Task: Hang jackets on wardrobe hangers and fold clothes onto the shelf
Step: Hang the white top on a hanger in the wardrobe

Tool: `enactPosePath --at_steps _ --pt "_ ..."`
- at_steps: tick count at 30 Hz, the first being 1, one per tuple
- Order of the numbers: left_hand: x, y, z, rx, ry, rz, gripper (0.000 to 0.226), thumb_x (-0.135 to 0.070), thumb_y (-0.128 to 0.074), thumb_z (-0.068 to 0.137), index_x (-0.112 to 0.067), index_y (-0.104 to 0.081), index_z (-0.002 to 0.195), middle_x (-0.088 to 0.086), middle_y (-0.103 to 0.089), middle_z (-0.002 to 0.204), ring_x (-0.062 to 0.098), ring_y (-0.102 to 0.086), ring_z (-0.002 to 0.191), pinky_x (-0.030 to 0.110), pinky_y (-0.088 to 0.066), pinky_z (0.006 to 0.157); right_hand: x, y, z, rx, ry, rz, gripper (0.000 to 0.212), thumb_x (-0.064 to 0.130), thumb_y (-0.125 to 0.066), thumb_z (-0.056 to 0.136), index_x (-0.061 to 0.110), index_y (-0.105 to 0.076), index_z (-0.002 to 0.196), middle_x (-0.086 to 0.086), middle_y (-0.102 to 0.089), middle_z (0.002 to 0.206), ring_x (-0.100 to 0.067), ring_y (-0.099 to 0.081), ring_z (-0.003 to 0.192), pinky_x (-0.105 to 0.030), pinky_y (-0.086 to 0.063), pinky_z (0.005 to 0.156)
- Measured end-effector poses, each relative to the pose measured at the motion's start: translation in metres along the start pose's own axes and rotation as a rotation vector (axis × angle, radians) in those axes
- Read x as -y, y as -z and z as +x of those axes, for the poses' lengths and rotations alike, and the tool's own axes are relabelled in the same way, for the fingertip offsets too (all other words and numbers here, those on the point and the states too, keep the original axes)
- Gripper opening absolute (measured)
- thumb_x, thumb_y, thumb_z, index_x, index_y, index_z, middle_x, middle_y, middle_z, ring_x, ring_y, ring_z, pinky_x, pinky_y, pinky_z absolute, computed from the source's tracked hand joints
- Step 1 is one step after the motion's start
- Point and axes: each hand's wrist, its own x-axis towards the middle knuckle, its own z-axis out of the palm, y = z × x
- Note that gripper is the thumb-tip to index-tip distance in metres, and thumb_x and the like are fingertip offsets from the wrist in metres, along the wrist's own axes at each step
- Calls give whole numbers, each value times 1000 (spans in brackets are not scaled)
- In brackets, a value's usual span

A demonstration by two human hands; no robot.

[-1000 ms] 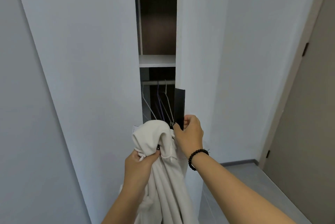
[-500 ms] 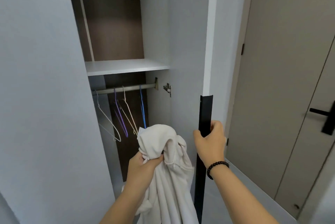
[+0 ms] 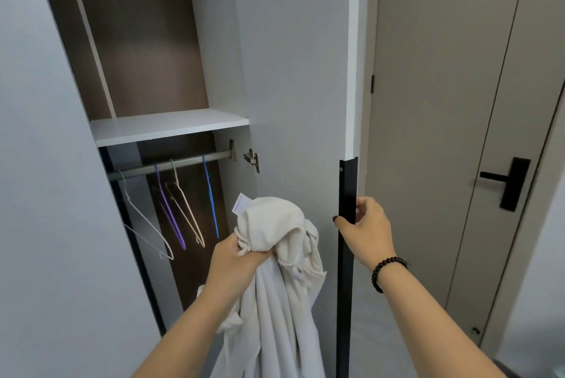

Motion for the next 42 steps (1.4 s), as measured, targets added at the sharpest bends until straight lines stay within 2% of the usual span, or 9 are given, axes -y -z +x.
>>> enactPosePath --at_steps 5,9,14,18,23,26,30,37,42 --pt "-11 4 0 72 -166 197 31 -21 -73 84 -46 -63 100 -35 -67 97 -13 -61 94 6 -44 76 9 -1 -33 -228 326 115 39 18 -71 82 22 -48 113 14 -41 103 -2 -43 98 -13 -37 87" --pt "-15 11 0 25 -159 242 24 -23 -69 87 -43 -68 101 -27 -70 98 -7 -63 94 19 -48 81 4 -22 -71 201 374 218 63 47 -76 69 39 -38 119 18 -42 117 4 -46 108 -6 -38 88" --pt "-22 23 -3 -52 -105 131 24 -14 -66 88 -37 -71 94 -19 -73 91 -3 -66 86 23 -49 77 4 -73 -87 487 277 79 125 63 -82 44 41 -11 145 26 -20 145 2 -19 137 -27 -26 114" --pt "-23 34 4 12 -131 213 11 -25 -68 88 -31 -70 97 -13 -73 92 4 -67 89 27 -54 81 23 -109 -88 511 191 157 95 48 -84 51 43 -33 130 32 -45 123 16 -44 113 -9 -39 97" --pt "-4 70 27 90 -232 542 5 -27 -63 88 -22 -62 87 -8 -67 76 5 -62 71 29 -53 67 29 -145 -76 662 163 96 13 8 -65 82 10 -58 93 -7 -61 89 -1 -52 74 -9 -38 68" --pt "11 97 41 222 -232 789 16 -45 -59 90 -34 -51 82 -12 -58 69 5 -54 61 21 -43 59 15 -174 -74 612 81 109 23 9 -72 75 26 -58 81 11 -62 76 1 -57 67 -15 -45 66" --pt "33 134 64 377 -217 1231 60 -71 -26 87 -24 -48 117 -2 -62 102 16 -57 88 34 -50 85 -3 -213 -72 664 -61 97 17 20 -78 72 22 -69 86 6 -71 80 -9 -66 75 -24 -53 68" --pt "104 219 137 374 -244 1478 53 -52 -32 99 -22 -41 141 -1 -50 139 17 -46 124 30 -36 107 -8 -280 -51 630 -149 77 23 8 -75 77 29 -64 76 1 -68 84 -22 -65 87 -35 -52 81" --pt "144 246 183 508 -305 1971 58 -49 -31 100 -9 -39 141 13 -43 145 34 -33 138 48 -8 119 -9 -313 -46 623 -174 142 39 0 -72 79 38 -60 80 19 -62 90 -14 -61 92 -34 -47 90"
